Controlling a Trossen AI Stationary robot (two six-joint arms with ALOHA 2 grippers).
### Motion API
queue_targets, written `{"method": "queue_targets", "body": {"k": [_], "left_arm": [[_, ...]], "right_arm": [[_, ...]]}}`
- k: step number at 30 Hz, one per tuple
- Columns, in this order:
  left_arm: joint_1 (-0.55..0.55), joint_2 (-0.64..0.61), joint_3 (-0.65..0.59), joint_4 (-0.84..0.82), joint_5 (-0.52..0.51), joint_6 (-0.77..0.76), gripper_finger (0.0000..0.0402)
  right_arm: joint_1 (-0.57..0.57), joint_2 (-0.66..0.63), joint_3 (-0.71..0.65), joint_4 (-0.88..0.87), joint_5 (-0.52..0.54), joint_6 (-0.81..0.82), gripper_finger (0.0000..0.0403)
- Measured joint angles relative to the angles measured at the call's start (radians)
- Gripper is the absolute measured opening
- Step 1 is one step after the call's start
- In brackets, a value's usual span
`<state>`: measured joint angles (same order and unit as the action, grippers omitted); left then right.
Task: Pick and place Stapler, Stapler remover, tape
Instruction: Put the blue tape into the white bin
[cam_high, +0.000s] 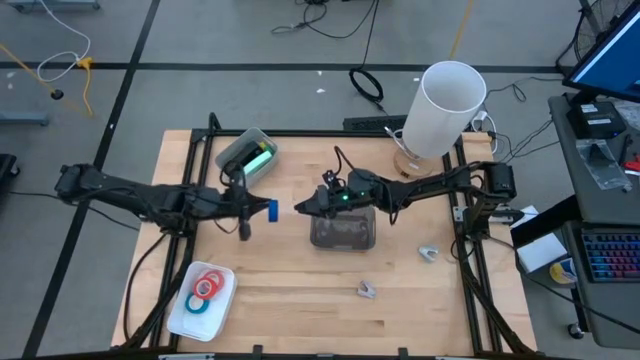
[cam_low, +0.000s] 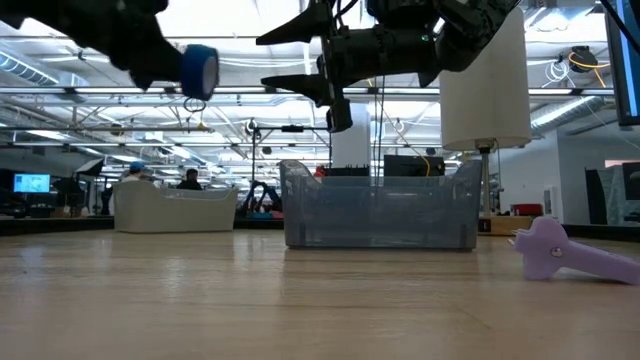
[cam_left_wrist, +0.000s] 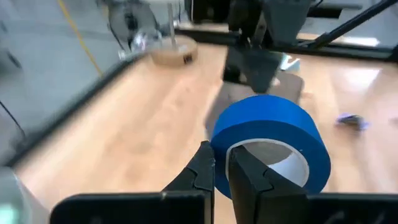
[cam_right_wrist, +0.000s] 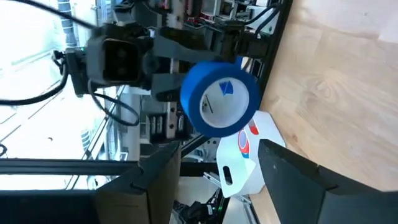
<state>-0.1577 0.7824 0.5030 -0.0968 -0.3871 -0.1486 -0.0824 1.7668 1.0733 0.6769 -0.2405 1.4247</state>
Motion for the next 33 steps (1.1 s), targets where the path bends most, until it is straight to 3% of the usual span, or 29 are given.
{"method": "queue_targets", "body": {"k": [9, 17, 28, 33], "left_arm": [[-0.117, -0.054, 0.009, -0.179, 0.229, -0.475, 0.0019], [-0.298, 0.007, 0.228, -0.682, 0.349, -0.832, 0.0019], [-0.596, 0.203, 0.271, -0.776, 0.636, -1.316, 0.0019], [-0.717, 0.285, 0.271, -0.75, 0.648, -1.484, 0.0019]], "right_arm": [[-0.03, 0.0, 0.0, 0.004, -0.064, -0.021, 0.0206], [-0.054, 0.0, 0.0, 0.004, -0.137, -0.071, 0.0208], [-0.069, -0.001, 0.0, 0.004, -0.158, -0.159, 0.0208], [-0.069, -0.001, 0.0, 0.004, -0.158, -0.165, 0.0208]]}}
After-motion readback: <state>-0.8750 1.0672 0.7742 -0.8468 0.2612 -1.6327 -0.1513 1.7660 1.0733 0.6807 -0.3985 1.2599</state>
